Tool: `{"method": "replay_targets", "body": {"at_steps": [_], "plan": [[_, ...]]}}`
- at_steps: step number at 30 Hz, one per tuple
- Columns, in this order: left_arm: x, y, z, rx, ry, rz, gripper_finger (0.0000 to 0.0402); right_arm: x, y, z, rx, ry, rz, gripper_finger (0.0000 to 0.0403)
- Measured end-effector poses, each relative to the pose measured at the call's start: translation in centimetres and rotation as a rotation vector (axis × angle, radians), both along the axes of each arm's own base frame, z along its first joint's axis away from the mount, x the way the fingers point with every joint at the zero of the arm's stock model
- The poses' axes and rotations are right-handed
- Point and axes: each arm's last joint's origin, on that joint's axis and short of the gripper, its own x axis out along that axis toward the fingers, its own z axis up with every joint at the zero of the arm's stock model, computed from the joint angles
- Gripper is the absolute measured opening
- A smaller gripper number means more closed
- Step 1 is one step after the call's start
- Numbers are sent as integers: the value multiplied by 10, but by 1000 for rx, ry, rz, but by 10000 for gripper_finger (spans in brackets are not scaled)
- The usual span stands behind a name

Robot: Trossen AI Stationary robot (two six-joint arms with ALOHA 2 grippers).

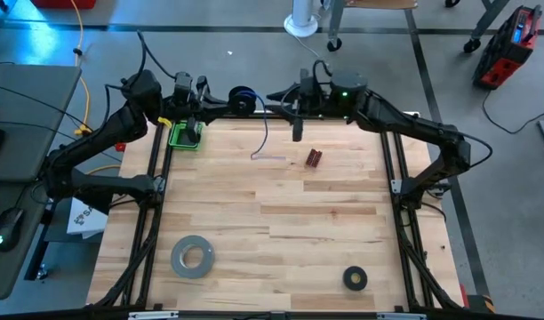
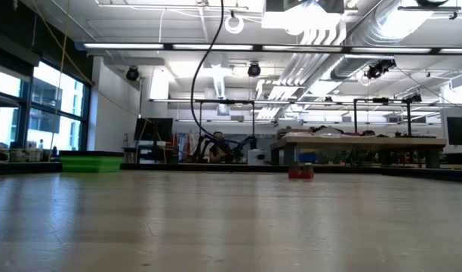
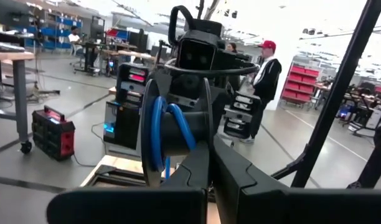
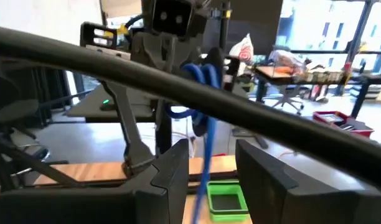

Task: Coil cords
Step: Coil the blue wire onto the spool

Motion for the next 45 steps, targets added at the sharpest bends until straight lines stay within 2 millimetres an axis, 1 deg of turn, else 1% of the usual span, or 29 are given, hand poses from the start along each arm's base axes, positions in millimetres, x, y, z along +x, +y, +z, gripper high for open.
{"method": "replay_targets", "body": {"at_steps": [4,9,17,20,23,24,25,33,45], "plan": [[0,-1,0,-5,1,-4,0,4,2,0,14,-20,32,124],[0,-1,0,-7,3,-7,0,10,0,-8,23,9,26,123],[0,-1,0,-1,3,-7,0,10,-2,-7,-6,3,-2,108],[1,-1,-1,-2,4,-6,0,10,-2,-8,-6,7,-2,84],[2,0,-1,0,7,-3,0,11,1,-8,-18,13,9,31],[2,0,-1,6,8,-3,0,11,1,-8,-23,13,16,16],[2,0,-1,12,8,-2,0,11,1,-8,-21,12,22,10],[1,4,4,30,-44,53,0,10,1,-11,16,39,31,3],[2,6,3,24,-48,69,0,10,2,-12,25,51,33,1]]}}
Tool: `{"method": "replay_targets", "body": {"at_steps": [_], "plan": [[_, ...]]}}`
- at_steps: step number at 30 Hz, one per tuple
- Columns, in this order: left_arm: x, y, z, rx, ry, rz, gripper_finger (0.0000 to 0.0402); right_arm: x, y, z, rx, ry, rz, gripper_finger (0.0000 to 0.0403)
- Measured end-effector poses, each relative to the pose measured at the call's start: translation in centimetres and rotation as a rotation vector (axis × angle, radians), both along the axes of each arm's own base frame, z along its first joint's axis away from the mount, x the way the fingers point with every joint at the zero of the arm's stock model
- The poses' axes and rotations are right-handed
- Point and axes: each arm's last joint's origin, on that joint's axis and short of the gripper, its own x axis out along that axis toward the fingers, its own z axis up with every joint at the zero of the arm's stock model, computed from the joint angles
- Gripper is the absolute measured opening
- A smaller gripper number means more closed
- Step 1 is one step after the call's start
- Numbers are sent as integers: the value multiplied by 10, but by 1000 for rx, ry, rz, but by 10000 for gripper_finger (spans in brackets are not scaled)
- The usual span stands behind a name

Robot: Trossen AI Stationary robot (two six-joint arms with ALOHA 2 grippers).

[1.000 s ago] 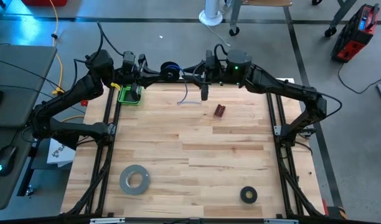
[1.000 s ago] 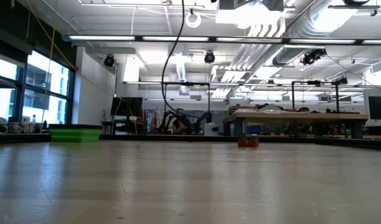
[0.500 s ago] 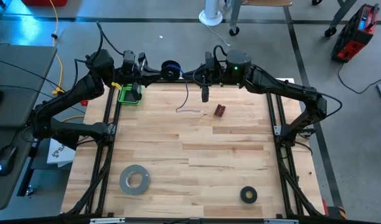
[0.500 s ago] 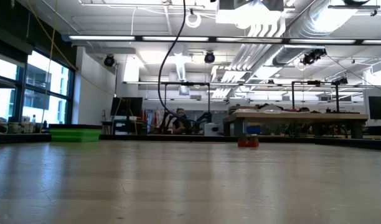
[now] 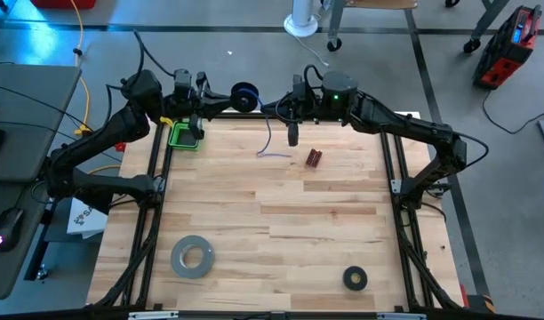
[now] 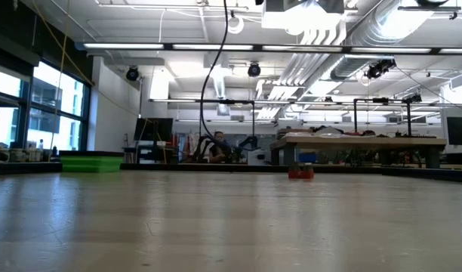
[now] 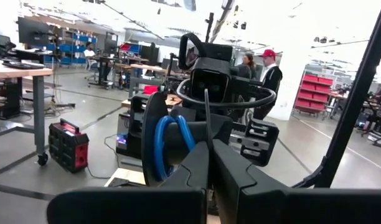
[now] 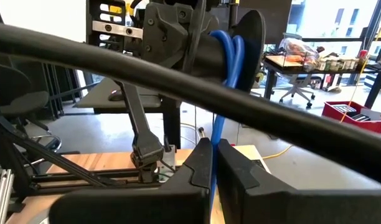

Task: Coil cords
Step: Coil the blue wire onto the spool

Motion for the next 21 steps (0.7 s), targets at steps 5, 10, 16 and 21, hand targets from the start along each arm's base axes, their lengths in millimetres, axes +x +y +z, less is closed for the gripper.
{"method": "replay_targets", "body": {"at_steps": [5,10,16,21], "plan": [[4,2,0,-11,-21,-3,0,2,1,-2,0,6,8,1],[5,3,1,-2,-35,-2,0,2,1,-2,-4,7,10,0],[4,5,1,-3,-36,8,0,3,2,-2,-2,7,22,0],[4,6,1,-16,-37,1,0,3,2,-2,4,-2,22,0]]}}
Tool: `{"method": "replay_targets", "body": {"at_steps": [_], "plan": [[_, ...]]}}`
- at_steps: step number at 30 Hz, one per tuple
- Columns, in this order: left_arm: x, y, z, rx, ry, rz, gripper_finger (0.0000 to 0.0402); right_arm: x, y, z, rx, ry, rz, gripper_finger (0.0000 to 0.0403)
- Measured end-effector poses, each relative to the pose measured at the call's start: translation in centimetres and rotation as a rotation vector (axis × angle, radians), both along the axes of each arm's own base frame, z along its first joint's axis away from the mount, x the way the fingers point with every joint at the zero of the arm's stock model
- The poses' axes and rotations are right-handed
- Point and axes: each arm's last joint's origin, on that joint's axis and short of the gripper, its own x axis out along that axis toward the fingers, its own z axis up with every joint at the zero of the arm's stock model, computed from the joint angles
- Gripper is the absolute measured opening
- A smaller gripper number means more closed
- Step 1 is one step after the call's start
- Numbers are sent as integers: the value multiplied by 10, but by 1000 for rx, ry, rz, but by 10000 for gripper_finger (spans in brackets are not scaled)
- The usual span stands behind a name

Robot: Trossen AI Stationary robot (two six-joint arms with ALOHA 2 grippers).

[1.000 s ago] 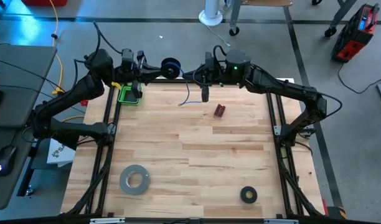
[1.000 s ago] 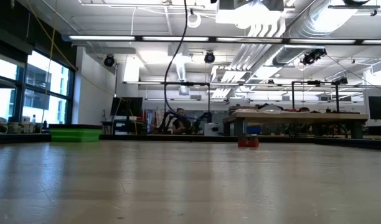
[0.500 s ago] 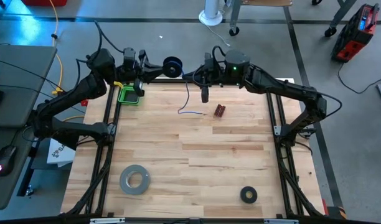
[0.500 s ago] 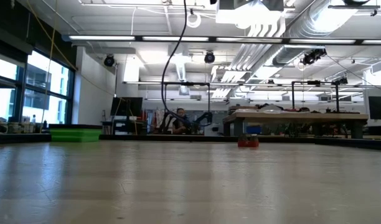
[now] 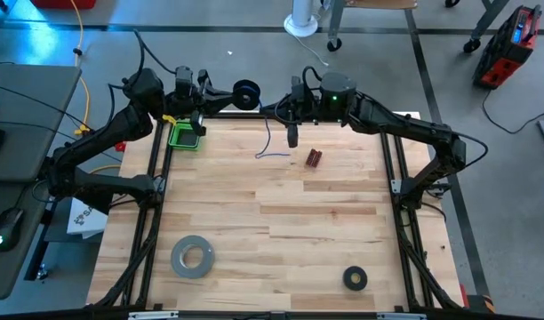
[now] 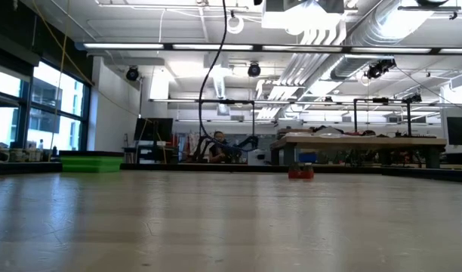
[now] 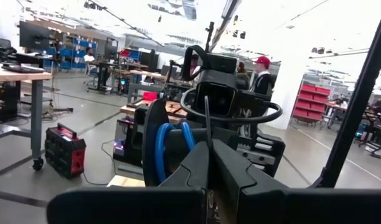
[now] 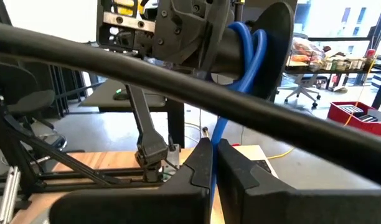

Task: Coil cords
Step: Coil the blue wire onto the spool

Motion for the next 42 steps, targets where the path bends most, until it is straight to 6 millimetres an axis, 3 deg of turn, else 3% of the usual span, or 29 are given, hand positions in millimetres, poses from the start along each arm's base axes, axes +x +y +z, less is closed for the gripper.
{"method": "replay_targets", "body": {"at_steps": [6,19,27,42], "plan": [[0,0,0,1,-1,2,0,0,0,2,16,-21,2,21],[0,0,0,1,-2,4,0,0,-2,4,-3,-46,-54,119],[-1,0,1,1,-2,-2,0,0,-2,9,-46,-83,-55,123],[-11,0,4,3,-3,15,0,-11,-3,35,-123,-83,-114,124]]}}
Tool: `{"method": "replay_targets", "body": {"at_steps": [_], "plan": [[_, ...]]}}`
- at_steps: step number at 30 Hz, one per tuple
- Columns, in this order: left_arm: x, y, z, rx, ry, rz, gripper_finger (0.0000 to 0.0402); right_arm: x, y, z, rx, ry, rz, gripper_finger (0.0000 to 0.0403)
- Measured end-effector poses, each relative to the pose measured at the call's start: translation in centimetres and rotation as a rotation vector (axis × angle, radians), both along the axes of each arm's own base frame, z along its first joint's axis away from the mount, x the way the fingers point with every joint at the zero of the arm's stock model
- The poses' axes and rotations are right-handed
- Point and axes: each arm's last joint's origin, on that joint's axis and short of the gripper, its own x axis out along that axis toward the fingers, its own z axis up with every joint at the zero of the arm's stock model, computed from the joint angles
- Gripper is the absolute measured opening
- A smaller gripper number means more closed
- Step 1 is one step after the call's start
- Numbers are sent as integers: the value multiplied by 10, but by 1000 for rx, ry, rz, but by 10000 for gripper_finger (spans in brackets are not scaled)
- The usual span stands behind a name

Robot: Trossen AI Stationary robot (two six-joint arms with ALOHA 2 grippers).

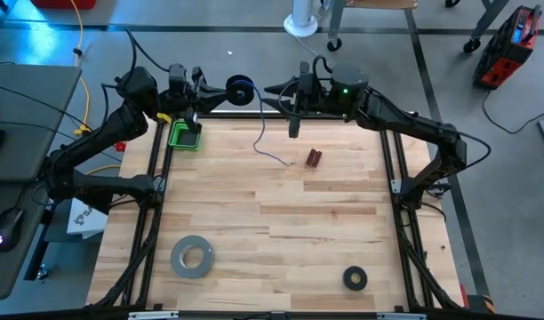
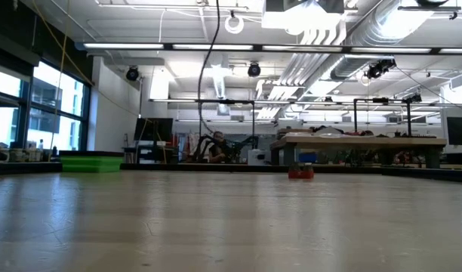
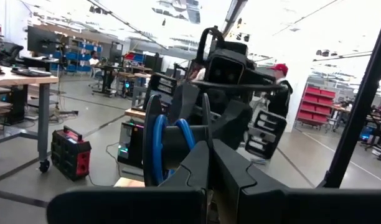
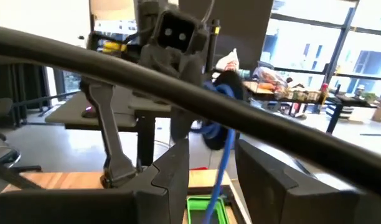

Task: Coil cords
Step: Coil the blue wire onto the spool

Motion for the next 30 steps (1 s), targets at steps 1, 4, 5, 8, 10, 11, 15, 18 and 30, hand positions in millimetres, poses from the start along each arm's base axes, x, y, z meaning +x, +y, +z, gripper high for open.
{"method": "replay_targets", "body": {"at_steps": [1,4,5,8,10,11,15,18,30], "plan": [[0,0,0,0,0,0,0,0,0,2,-2,-14,-1,124],[0,0,0,0,0,1,0,-1,0,8,24,-74,7,124],[0,0,0,0,0,1,0,-1,1,8,49,-83,16,124],[0,0,0,1,0,-2,0,3,0,6,117,-89,23,124],[2,-1,-1,1,2,-16,0,7,-1,2,134,-91,37,124],[4,-2,-1,1,7,-34,0,9,0,1,140,-89,63,124],[7,-2,-3,0,19,-66,0,13,6,1,156,-98,126,124],[6,-2,-2,8,7,-64,0,14,12,1,150,-97,142,124],[8,-3,-3,48,16,-64,0,18,16,1,124,-121,152,93]]}}
